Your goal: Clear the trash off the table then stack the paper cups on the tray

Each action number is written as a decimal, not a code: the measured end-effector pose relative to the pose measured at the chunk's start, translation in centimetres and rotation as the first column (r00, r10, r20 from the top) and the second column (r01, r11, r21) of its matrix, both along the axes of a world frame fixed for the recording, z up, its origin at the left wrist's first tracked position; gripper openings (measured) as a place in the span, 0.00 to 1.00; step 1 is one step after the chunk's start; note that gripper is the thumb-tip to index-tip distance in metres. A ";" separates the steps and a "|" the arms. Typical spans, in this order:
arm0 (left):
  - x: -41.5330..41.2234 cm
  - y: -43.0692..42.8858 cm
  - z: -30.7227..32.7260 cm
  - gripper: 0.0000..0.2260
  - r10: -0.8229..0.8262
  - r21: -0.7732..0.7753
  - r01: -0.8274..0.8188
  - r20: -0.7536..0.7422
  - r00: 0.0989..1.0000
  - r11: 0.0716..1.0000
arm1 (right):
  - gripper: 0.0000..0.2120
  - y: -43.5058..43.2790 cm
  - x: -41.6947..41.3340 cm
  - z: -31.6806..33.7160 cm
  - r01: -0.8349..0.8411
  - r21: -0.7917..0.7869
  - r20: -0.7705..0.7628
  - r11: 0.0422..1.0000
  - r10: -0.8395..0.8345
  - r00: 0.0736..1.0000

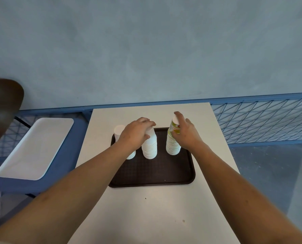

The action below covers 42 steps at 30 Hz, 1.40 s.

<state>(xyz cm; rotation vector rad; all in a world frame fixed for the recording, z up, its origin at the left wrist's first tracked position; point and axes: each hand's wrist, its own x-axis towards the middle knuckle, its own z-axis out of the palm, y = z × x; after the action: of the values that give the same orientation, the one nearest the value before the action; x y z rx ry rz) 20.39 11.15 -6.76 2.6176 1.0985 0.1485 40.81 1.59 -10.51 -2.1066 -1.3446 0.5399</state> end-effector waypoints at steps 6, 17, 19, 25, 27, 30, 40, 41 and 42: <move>0.3 0.0 -0.1 0.23 0.020 0.032 -0.020 -0.001 1.000 0.999 | 0.34 -0.5 0.2 0.1 -0.012 -0.026 0.016 1.000 0.012 1.000; 0.6 -0.3 -0.3 0.23 0.046 0.039 -0.047 0.024 0.999 0.998 | 0.34 -2.1 -0.2 -0.5 -0.017 -0.022 0.038 1.000 0.017 0.999; 0.7 -0.3 -0.3 0.23 0.049 0.041 -0.050 0.022 0.999 0.998 | 0.35 -2.0 -0.2 -0.6 -0.014 -0.024 0.037 1.000 0.015 0.999; 0.9 -0.6 -0.3 0.27 0.059 0.030 -0.059 -0.003 0.998 0.998 | 0.40 -2.0 -0.5 -0.3 -0.006 -0.048 0.034 0.999 0.008 0.999; 0.8 -0.9 -0.3 0.32 0.075 0.019 -0.075 -0.017 0.997 0.997 | 0.44 -2.1 -0.6 0.0 -0.027 -0.056 0.066 0.998 0.030 0.997; 0.3 -1.5 0.2 0.38 0.099 0.080 -0.095 -0.048 0.994 0.992 | 0.46 -2.6 -0.6 0.7 -0.040 -0.044 0.123 0.998 0.045 0.991; -5.4 -2.7 5.3 0.33 0.251 0.173 -0.246 -0.008 0.968 0.954 | 0.34 -2.6 -4.0 6.5 0.036 0.023 0.371 0.999 -0.042 0.928; -6.4 -2.7 5.9 0.33 0.259 0.170 -0.254 -0.011 0.966 0.952 | 0.34 -2.7 -4.5 7.3 0.034 0.008 0.377 0.999 -0.035 0.926; -7.5 -2.6 6.5 0.33 0.261 0.169 -0.255 -0.016 0.965 0.952 | 0.33 -2.8 -5.0 8.0 0.032 -0.006 0.378 0.999 -0.028 0.925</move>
<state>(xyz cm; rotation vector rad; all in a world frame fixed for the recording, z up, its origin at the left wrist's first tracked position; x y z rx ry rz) 12.93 8.51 -0.30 2.6157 1.5000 0.2570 35.84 -1.26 -2.54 -2.3189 -1.5122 0.1266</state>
